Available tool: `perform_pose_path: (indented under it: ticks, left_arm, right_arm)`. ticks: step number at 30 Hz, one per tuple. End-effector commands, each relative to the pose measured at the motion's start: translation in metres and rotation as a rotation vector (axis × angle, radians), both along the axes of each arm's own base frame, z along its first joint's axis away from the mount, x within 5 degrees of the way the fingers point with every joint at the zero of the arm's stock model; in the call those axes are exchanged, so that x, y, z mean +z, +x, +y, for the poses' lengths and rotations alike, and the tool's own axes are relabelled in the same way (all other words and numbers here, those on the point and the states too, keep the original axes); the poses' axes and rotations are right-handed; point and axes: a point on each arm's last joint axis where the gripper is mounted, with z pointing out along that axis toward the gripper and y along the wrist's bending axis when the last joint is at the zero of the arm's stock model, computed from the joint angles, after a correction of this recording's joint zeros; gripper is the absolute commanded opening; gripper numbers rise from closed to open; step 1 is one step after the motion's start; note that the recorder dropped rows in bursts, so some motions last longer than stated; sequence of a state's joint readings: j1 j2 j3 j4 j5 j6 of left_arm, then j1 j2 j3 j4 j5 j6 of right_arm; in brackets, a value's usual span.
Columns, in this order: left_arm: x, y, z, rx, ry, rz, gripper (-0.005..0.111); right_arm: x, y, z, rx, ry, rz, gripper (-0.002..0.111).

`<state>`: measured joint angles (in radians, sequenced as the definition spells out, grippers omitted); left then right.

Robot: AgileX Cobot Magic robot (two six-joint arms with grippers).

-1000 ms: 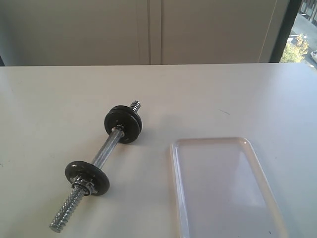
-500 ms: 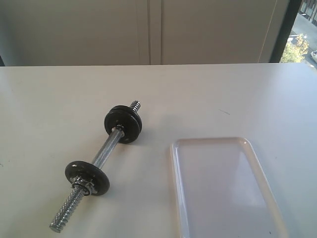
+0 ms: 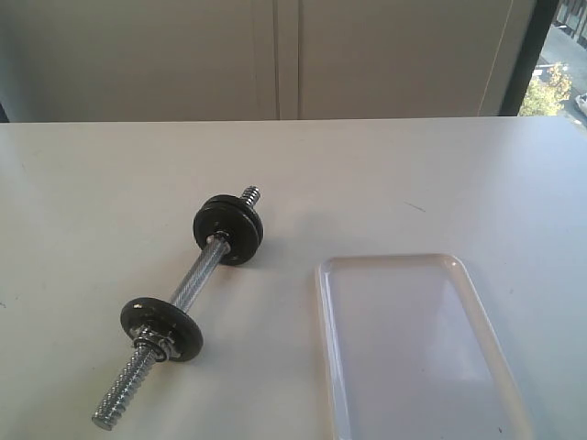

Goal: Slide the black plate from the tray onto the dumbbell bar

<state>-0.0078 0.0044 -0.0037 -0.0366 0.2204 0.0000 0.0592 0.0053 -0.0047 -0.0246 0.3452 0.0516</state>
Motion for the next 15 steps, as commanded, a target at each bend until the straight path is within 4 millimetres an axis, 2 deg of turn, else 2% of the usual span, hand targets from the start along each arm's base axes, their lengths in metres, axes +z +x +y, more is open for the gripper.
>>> perform_pose_path:
  ticks: [1, 15]
  left_arm:
    - [-0.0007, 0.0000, 0.0004, 0.014, -0.011, -0.003, 0.000]
    - [0.0002, 0.0003, 0.0007, 0.020, -0.011, -0.015, 0.000]
  right_arm:
    - [-0.0004, 0.0000, -0.0005, -0.007, -0.007, -0.011, 0.000]
    - [-0.0004, 0.0000, -0.0005, -0.007, -0.007, -0.011, 0.000]
